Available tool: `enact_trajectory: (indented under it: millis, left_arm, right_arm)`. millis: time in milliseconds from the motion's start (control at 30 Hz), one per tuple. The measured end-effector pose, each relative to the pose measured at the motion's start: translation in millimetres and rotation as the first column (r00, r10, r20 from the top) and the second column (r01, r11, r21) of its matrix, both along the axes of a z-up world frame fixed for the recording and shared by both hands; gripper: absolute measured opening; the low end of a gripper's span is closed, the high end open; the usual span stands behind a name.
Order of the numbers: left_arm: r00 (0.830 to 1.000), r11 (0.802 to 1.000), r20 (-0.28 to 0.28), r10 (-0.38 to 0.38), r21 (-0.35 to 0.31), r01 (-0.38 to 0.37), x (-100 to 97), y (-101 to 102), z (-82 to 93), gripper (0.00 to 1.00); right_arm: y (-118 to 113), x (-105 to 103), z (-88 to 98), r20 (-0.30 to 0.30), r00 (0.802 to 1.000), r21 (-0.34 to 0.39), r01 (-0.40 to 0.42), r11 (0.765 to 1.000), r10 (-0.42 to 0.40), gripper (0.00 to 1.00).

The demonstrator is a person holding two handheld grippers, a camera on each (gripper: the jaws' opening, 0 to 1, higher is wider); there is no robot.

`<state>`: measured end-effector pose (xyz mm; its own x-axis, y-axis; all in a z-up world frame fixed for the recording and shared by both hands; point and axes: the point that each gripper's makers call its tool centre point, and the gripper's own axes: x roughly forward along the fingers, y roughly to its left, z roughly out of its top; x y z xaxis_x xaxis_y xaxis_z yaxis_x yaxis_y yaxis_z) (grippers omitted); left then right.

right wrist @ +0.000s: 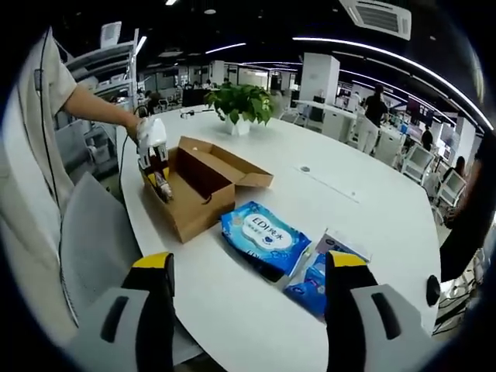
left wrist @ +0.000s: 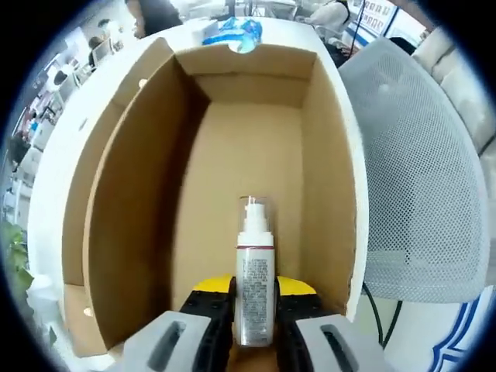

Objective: Operate the shoe box by opening the lid, removing the specified soft item, and placing it in the target area until the item is outside and the box remains undamaged.

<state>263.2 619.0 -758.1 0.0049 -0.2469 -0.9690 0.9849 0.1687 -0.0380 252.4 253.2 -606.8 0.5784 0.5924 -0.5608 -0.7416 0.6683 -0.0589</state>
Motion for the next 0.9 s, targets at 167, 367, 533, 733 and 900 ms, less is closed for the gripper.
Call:
enact_trajectory:
  millis: [167, 367, 533, 733, 900]
  left_arm:
    - [1.0, 0.999, 0.02, 0.024, -0.024, -0.024, 0.3, -5.7, 10.1, 0.18]
    - [0.998, 0.997, 0.058, 0.016, -0.079, -0.011, 1.8, -22.0, 30.0, 0.18]
    - [0.996, 0.992, 0.089, 0.0, -0.127, 0.012, 3.2, -40.9, 46.8, 0.18]
    - [0.992, 0.983, 0.122, -0.021, -0.176, 0.043, 1.7, -63.0, 61.5, 0.18]
    - [0.989, 0.974, 0.142, -0.038, -0.216, 0.069, -2.0, -81.7, 74.3, 0.18]
  right_arm:
    - [6.3, -0.6, 0.5, 0.004, 1.0, 0.008, -0.02, 1.0, 0.02, 0.73]
    - [17.6, 0.3, 1.4, 0.012, 0.999, 0.015, -0.051, 0.999, 0.051, 0.7]
    - [27.9, 0.7, 2.2, 0.023, 0.996, 0.015, -0.084, 0.996, 0.084, 0.66]
    - [37.5, -0.7, 2.1, 0.036, 0.99, 0.007, -0.137, 0.991, 0.137, 0.62]
    - [46.6, -2.4, 2.7, 0.049, 0.983, 0.002, -0.178, 0.984, 0.177, 0.59]
